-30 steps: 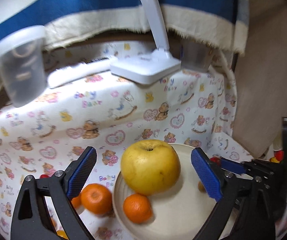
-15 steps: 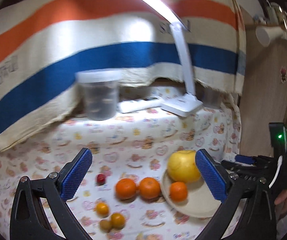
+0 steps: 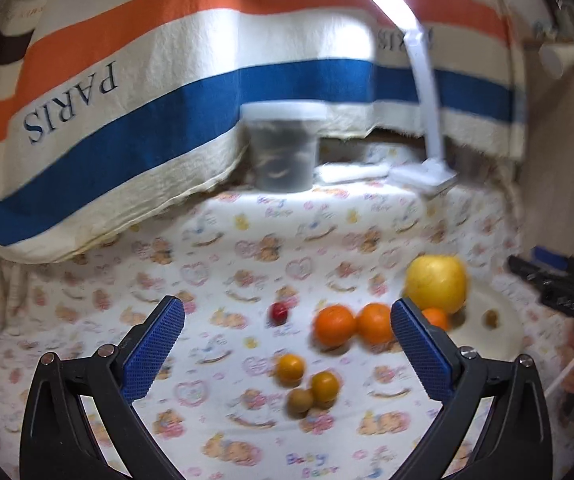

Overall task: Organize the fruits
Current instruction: 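Move both tools back toward the remaining loose fruit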

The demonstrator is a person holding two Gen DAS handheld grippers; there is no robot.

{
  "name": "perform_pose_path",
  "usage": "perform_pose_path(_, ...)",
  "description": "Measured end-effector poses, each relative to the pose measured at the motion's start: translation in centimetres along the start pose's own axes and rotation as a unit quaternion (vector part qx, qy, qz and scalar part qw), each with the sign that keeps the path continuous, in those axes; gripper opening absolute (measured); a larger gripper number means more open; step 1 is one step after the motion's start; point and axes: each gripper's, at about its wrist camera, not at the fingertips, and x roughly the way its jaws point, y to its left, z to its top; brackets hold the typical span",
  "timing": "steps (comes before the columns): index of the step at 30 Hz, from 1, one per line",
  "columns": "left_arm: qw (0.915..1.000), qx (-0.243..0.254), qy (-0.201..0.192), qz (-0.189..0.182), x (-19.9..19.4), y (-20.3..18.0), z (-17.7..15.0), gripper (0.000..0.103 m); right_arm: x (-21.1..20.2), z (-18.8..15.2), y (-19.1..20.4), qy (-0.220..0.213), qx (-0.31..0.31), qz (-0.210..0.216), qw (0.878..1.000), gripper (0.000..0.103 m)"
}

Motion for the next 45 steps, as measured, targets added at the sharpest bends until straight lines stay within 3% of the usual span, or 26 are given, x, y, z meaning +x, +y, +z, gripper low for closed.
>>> perform_pose_path(1, 0.9997, 0.003, 0.016, 0.019, 0.2, -0.1, -0.1, 0.101, 0.0, -0.1, 0.1, 0.001, -0.001, 0.001, 1.0, 0.081)
perform_pose_path(3, 0.9991, -0.002, 0.042, -0.006, 0.4, 0.0, -0.3, 0.088, 0.2, -0.2, 0.4, 0.005, 0.003, 0.008, 1.0, 0.081)
perform_pose_path(5, 0.9983, -0.005, 0.057, -0.007, 0.6, 0.1, -0.6, 0.086, 0.3, -0.4, 0.6, 0.008, 0.003, 0.012, 1.0, 0.081)
perform_pose_path(10, 0.9993, -0.004, 0.036, 0.003, 0.2, 0.3, -0.7, 0.082, -0.6, -0.1, 2.0, -0.001, -0.014, -0.009, 1.0, 0.081)
perform_pose_path(13, 0.9994, -0.014, 0.03, -0.007, 0.1, 0.7, -0.6, 0.08, -2.6, 1.0, 3.2, -0.014, 0.011, 0.001, 1.0, 0.083)
perform_pose_path(16, 0.9996, -0.024, 0.01, -0.012, -0.3, 1.4, -0.2, 0.08, -3.8, 2.3, 5.2, -0.013, 0.011, 0.035, 0.999, 0.084)
perform_pose_path(20, 0.9995, -0.026, -0.002, -0.017, -0.3, 2.2, -0.1, 0.081, -4.5, 3.6, 8.9, -0.029, -0.012, 0.044, 0.999, 0.084)
perform_pose_path(23, 0.9996, -0.029, 0.003, -0.004, 0.4, 2.8, -0.3, 0.091, -3.9, 4.0, 11.5, -0.036, -0.021, 0.05, 0.998, 0.084)
perform_pose_path(25, 0.9991, -0.041, 0.015, -0.003, 1.1, 3.4, -0.4, 0.093, -2.6, 3.9, 13.2, -0.032, -0.025, 0.047, 0.998, 0.084)
perform_pose_path(32, 0.9945, -0.057, 0.078, 0.041, 3.7, 5.3, -1.0, 0.099, 2.7, 1.5, 16.1, 0.033, -0.035, 0.058, 0.997, 0.084)
perform_pose_path(35, 0.9922, -0.062, 0.092, 0.056, 4.3, 6.0, -1.1, 0.099, 4.5, 0.1, 16.7, 0.076, -0.042, 0.083, 0.993, 0.078)
perform_pose_path(45, 0.9901, -0.089, 0.089, 0.062, 4.6, 7.5, -1.2, 0.099, 7.9, -3.0, 18.5, 0.175, -0.05, 0.153, 0.971, 0.063)
